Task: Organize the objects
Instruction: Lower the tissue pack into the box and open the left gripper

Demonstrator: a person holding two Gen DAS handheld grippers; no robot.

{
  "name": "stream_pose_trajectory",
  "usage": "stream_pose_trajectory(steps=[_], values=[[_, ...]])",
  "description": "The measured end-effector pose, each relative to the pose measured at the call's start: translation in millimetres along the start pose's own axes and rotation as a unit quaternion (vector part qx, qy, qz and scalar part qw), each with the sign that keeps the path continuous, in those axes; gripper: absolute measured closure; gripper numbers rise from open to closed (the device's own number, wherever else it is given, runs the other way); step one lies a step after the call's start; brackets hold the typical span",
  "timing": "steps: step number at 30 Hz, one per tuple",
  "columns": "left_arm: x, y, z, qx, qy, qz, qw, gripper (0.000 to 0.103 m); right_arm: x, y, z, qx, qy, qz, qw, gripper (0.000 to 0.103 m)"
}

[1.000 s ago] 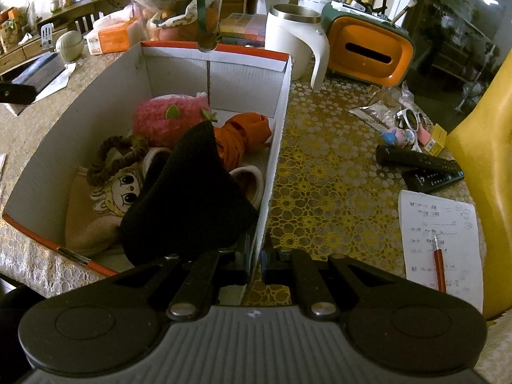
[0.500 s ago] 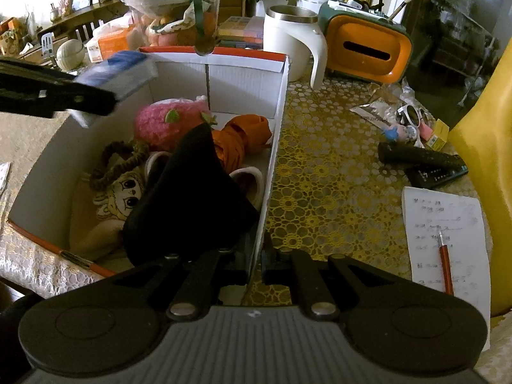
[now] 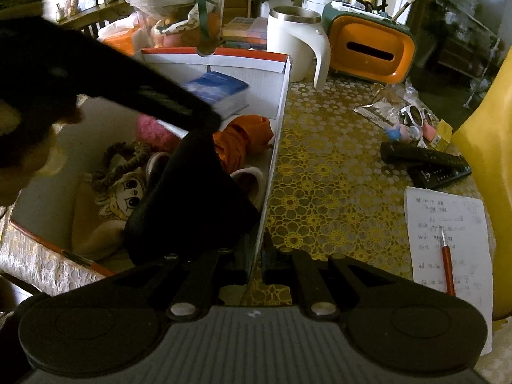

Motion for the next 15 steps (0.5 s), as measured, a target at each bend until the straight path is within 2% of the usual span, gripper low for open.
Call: stream_pose_trajectory(steps=[8,15], values=[[16.2,32.1,-6.1,0.018,-0.005,0.026,0.9995,0.054,-0.8,0.4,2.7,0.002,-0.013,0.002,1.0,0.095],[19.8,48.1,-3.7,0.014,-0.015,0.047,0.9987,0.053,-0.3,1.0,-3.1,0.02,-0.015,0.002,1.0,0.095]])
Point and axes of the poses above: each gripper's, at about its wrist camera, not at the fingertips, and y roughly the way its jaws point, z to its left, x to its top, the point moved 2 cm from there along y, roughly the way its jaws point, and after that the axes turned 3 degrees about x, right-handed, at the moved point
